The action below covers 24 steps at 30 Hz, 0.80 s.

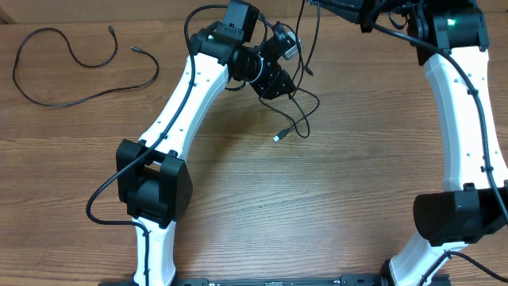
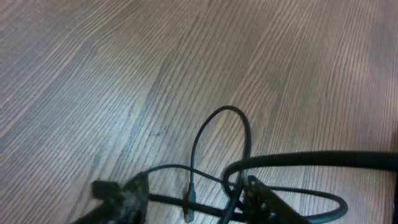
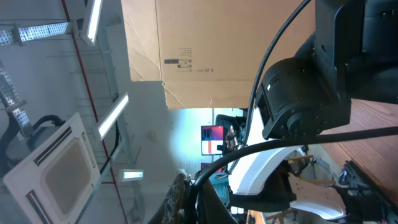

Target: Untangle cables

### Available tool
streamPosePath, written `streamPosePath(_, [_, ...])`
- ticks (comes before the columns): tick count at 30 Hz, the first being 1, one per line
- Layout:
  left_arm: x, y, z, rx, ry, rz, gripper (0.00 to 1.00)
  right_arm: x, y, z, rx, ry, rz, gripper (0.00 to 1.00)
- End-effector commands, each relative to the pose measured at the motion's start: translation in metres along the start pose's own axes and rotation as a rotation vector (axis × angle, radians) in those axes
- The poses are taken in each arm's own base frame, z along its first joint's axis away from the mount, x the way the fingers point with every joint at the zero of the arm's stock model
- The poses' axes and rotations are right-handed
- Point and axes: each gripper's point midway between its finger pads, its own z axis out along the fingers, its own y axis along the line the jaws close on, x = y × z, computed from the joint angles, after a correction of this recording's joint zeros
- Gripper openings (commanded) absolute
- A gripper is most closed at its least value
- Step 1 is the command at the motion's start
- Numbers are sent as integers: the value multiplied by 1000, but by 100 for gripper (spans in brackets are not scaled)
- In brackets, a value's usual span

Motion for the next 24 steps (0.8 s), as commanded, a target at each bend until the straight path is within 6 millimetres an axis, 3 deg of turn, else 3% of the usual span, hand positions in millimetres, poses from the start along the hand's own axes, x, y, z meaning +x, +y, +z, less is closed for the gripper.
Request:
streamPosePath(1, [-1, -4, -3, 11, -8, 16, 25, 19, 25, -3, -2, 6, -92, 4])
streamPosePath(12, [3, 1, -14, 4, -3, -76, 22, 15, 25, -8, -1, -14, -153, 4])
streamPosePath(19, [-3, 0, -36, 22, -40, -129, 27, 6, 24, -30, 7, -70, -206, 4])
streamPosePath(24, [1, 0, -39, 28, -30, -147, 33, 6, 24, -34, 8, -72, -206, 4])
